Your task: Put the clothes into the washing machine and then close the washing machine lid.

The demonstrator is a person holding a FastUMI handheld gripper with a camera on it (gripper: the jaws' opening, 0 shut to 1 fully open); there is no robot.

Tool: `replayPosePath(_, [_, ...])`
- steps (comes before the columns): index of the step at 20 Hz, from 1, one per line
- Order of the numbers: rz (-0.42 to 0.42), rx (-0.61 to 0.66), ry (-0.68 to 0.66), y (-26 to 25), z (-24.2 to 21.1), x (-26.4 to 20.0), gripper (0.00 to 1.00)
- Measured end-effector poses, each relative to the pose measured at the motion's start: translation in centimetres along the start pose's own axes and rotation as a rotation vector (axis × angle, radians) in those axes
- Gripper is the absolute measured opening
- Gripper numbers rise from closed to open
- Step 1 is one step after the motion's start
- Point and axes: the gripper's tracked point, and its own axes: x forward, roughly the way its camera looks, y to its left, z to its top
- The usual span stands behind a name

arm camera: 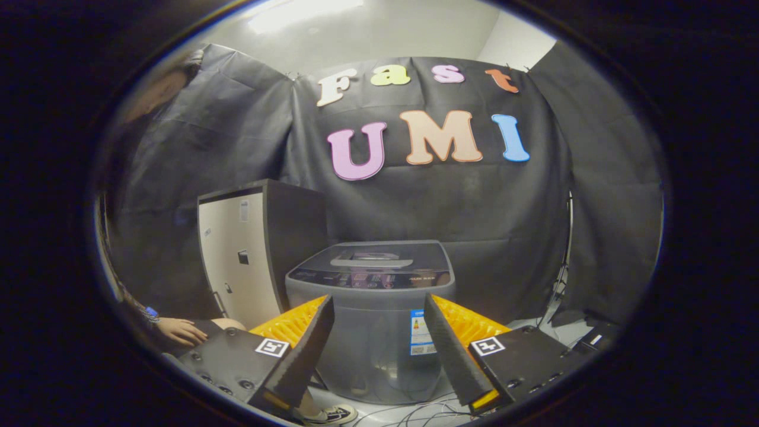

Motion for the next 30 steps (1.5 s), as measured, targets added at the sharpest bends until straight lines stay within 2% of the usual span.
replayPosePath(30, [-0.013, -0.017, -0.001, -0.18, 0.12, 0.36, 0.95])
